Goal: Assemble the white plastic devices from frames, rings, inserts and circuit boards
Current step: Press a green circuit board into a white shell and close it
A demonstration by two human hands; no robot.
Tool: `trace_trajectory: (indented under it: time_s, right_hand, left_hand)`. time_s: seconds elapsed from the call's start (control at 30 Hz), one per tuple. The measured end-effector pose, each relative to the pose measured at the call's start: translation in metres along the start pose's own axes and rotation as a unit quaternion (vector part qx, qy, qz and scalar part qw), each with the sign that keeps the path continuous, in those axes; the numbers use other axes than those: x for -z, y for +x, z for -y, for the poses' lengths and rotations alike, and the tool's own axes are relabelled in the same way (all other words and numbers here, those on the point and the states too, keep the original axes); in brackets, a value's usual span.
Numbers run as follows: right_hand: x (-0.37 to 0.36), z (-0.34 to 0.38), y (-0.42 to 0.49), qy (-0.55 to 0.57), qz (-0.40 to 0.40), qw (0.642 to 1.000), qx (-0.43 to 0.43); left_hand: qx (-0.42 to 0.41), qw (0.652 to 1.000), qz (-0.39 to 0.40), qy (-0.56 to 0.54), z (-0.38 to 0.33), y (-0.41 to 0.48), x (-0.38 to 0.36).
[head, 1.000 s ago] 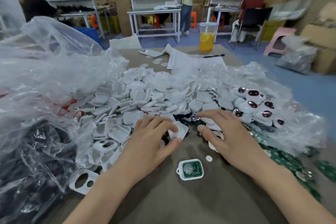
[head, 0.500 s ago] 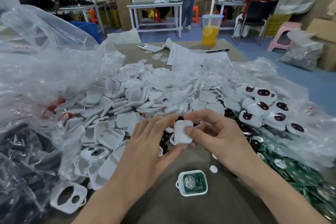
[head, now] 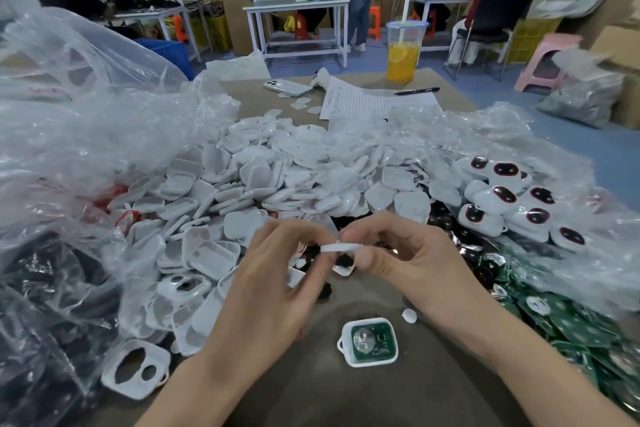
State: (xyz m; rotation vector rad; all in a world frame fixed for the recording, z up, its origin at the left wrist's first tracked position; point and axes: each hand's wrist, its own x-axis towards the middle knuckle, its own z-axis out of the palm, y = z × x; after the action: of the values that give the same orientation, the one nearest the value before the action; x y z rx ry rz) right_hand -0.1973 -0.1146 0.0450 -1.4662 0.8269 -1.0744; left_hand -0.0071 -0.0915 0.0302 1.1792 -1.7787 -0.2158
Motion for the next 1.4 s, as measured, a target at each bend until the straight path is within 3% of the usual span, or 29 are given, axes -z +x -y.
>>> trace_trajectory:
  time_s: [0.1, 0.23, 0.43, 0.7, 1.17, 1.4]
  right_hand:
    - [0.0, 0.0, 0.001, 0.017, -0.006, 0.999, -0.033]
    - [0.002, 0.0, 0.002, 0.069, 0.023, 0.995, -0.071]
    - [0.003, -0.001, 0.004, 0.171, 0.035, 0.979, -0.101]
    - [0.004, -0.006, 0.009, 0.13, -0.046, 0.988, -0.07]
    - [-0.002, -0.007, 0.006, 0.198, -0.052, 0.978, -0.039]
    - [-0.003, -0.006, 0.003, 0.077, -0.075, 0.994, 0.005]
  left_hand:
    - [0.081, 0.991, -0.024, -0.103, 0.002, -0.002, -0.001]
    - [0.051, 0.989, -0.026, -0.136, 0.005, -0.001, -0.002]
    - [-0.003, 0.999, -0.006, -0.048, 0.01, 0.001, 0.0]
    - [-0.028, 0.999, 0.034, 0.018, 0.002, 0.002, -0.002]
    - [-0.041, 0.999, 0.03, 0.004, 0.001, -0.002, -0.005]
    - [-0.039, 0.998, 0.043, -0.001, -0.001, -0.003, -0.004]
